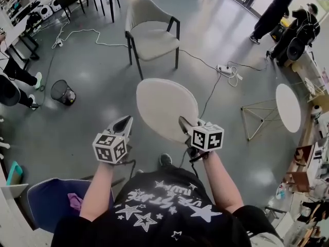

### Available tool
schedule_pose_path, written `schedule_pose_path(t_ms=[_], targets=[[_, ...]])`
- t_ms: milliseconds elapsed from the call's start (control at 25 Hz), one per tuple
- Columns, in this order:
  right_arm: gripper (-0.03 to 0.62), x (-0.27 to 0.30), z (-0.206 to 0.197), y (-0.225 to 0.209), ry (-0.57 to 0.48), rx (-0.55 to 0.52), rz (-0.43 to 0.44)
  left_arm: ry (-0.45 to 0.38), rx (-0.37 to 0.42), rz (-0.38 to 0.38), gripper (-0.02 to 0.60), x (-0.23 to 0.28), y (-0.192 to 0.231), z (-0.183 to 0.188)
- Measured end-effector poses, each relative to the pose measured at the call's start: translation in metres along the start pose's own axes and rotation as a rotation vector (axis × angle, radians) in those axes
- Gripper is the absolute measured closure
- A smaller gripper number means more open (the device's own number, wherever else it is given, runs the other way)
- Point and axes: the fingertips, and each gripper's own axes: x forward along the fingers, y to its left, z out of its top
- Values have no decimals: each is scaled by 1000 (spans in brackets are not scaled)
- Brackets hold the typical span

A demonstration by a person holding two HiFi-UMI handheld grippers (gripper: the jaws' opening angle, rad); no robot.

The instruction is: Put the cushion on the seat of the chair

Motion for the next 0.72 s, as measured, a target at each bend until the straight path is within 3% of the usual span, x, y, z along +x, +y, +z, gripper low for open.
schedule_pose_path(t_ms=[200,440,600,720], targets=[[530,-5,-1,-24,-15,22,15,43,6,13,572,22,-15,-17],[530,-2,16,-68,-3,4,29,21,-17,1,572,75,-45,2],[530,9,26,-92,-15,57,65,2,9,37,572,91,-51,15],[530,18,31,-102,-6,81,74,-21,-33,71,572,92,-43,23]])
